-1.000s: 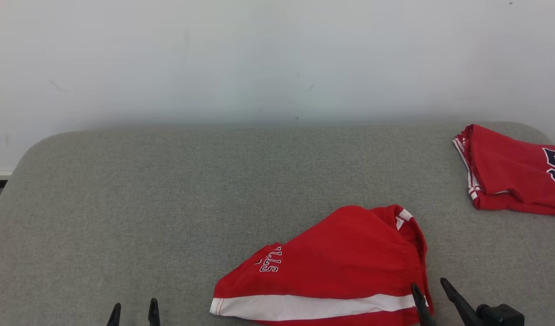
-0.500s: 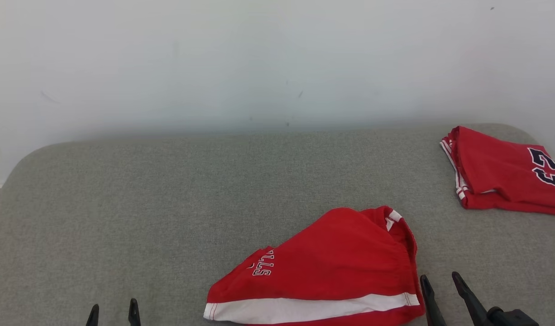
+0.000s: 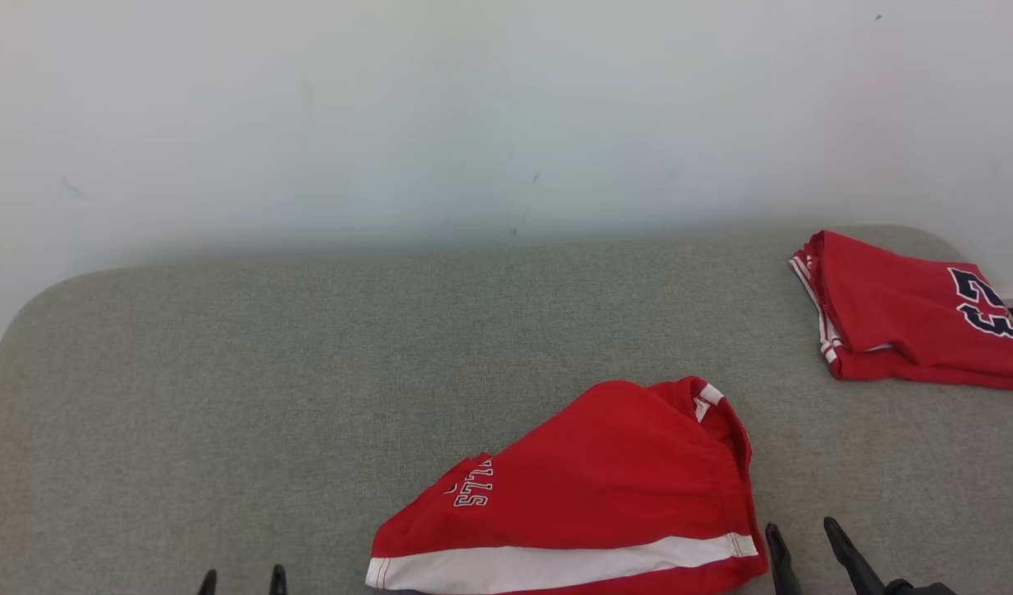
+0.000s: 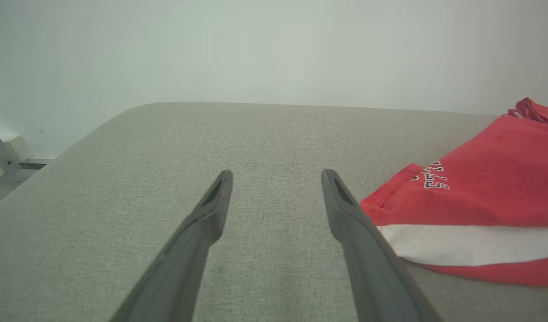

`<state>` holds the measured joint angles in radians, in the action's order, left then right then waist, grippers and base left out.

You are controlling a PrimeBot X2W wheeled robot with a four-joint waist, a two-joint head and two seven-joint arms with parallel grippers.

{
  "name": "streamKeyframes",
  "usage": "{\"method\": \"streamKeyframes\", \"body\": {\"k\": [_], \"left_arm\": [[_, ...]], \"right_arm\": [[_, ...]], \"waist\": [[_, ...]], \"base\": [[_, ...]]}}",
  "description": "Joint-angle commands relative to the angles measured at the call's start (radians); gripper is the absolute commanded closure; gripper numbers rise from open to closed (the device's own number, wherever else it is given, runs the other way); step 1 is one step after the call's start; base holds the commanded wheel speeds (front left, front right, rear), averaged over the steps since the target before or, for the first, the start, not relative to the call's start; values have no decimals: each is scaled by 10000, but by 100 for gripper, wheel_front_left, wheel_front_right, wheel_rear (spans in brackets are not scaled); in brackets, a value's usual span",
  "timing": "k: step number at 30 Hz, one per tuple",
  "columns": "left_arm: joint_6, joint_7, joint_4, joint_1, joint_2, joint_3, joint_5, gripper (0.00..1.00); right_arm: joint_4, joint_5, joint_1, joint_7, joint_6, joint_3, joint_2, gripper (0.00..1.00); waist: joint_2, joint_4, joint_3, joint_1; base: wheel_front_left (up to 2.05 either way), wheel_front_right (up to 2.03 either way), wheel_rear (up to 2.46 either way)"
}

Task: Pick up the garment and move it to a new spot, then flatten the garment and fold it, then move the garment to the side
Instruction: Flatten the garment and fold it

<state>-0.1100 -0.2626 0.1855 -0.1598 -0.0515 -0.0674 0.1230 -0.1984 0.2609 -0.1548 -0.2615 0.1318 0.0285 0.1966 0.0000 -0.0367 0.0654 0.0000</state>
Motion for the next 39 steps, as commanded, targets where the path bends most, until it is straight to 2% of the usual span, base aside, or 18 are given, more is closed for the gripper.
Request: {"method": "streamKeyframes", "body": {"k": [1, 6, 17, 25, 37, 38, 39], "left_arm": [[-56, -29, 59, 40, -25, 152, -71, 0], [-212, -29, 972, 585, -273, 1204, 176, 0], [-194, -31, 3166, 2067, -1095, 3683, 1298, 0], [-195, -29, 4095, 2980, -1475, 4698, 2154, 0], [-194, -29, 5172, 3792, -1483, 5520, 3246, 0], [-193, -29, 5281, 3883, -1485, 5643, 3363, 31], [-193, -29, 5379, 3976, -1495, 5736, 3463, 71]], "right_arm": [[-78, 17, 28, -44, -28, 74, 81, 0], [-738, 227, 421, 76, -28, 586, 475, 0], [-2174, 583, 1607, 334, -28, 2114, 1169, 0], [-2781, 1030, 2223, 399, -28, 2933, 1533, 0], [-3287, 1453, 2882, 364, -28, 3723, 1729, 0], [-3344, 1517, 2925, 415, -28, 3809, 1742, 46], [-3379, 1532, 2975, 422, -28, 3886, 1776, 87]], "waist": [[0, 17, -3, 0], [0, 37, -93, 0], [0, -41, -574, 0], [0, -14, -823, 0], [0, -99, -1048, 0], [0, -103, -1069, 0], [0, -106, -1076, 0]], "base": [[0, 0, 0], [0, 0, 0], [0, 0, 0], [0, 0, 0], [0, 0, 0], [0, 0, 0], [0, 0, 0]]}}
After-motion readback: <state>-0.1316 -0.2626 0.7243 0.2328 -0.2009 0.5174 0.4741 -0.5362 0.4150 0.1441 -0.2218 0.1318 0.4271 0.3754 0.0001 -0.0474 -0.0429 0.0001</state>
